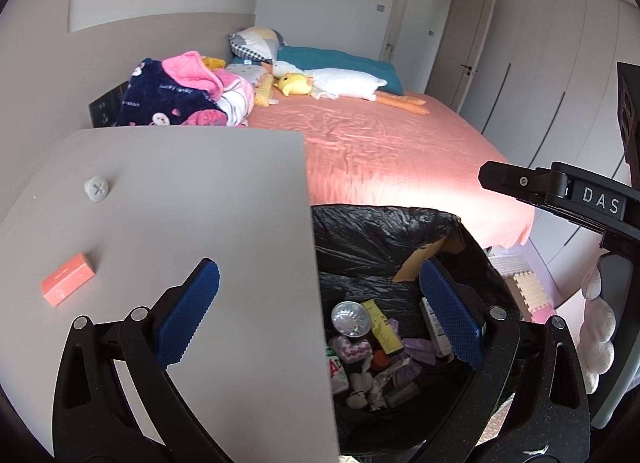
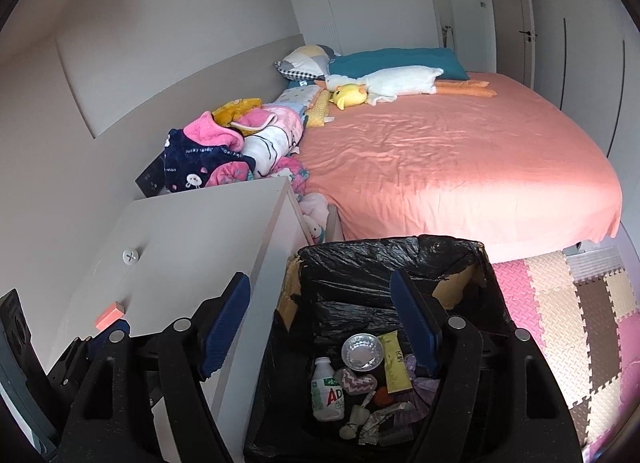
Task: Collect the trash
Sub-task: 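Move the left gripper to the pink box while the right moves toward the grey knob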
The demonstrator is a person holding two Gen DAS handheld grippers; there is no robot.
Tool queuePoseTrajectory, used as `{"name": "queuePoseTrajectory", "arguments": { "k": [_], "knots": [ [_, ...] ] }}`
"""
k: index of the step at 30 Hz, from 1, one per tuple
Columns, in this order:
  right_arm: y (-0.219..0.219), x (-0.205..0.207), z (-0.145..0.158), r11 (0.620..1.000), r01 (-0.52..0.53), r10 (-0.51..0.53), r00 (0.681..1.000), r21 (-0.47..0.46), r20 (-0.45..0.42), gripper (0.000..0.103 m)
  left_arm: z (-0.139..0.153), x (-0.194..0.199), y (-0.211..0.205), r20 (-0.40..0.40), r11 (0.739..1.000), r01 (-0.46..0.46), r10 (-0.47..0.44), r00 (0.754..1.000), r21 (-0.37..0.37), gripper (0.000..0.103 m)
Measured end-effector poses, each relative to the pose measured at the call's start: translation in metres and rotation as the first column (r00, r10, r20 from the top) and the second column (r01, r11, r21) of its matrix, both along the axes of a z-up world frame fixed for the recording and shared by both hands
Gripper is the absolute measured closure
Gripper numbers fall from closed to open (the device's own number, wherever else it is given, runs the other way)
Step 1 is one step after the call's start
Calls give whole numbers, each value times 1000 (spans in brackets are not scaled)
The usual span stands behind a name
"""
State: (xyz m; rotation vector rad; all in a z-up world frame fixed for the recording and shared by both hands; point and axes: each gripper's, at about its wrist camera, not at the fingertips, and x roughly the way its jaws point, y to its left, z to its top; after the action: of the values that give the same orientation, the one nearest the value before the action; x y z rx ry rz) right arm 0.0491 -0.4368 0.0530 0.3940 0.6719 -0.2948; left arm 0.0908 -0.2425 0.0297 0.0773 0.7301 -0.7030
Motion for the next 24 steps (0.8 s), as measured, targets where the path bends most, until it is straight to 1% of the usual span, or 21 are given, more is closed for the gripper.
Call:
{"name": "queuePoseTrajectory", "arguments": {
  "k": [1, 3, 8, 13, 18, 24],
  "knots": [
    [3, 2, 0, 1000, -6, 6, 1000, 4, 4, 30, 0, 1, 4, 2, 1000, -8, 8, 1000, 3, 6],
    [11, 6, -1, 1000, -18, 18, 1000, 15, 16, 23, -1, 4, 14, 7, 999, -30, 30, 1000, 12, 6],
    [36, 24, -5, 998, -67, 66, 998, 10, 7, 23, -6, 11, 40, 20, 997, -81, 81, 997, 12, 6],
    [59, 38, -9, 994, -113, 113, 994, 9, 0, 23, -10, 21, 65, 12, 990, -137, 137, 990, 14, 6],
    [79, 51, -14, 989, -146, 146, 989, 7, -8, 23, -12, 28, 87, 15, 986, -165, 165, 986, 30, 6],
    [98, 65, -20, 983, -181, 182, 983, 11, -17, 23, -16, 38, 117, 18, 973, -229, 228, 973, 43, 6]
  ]
}}
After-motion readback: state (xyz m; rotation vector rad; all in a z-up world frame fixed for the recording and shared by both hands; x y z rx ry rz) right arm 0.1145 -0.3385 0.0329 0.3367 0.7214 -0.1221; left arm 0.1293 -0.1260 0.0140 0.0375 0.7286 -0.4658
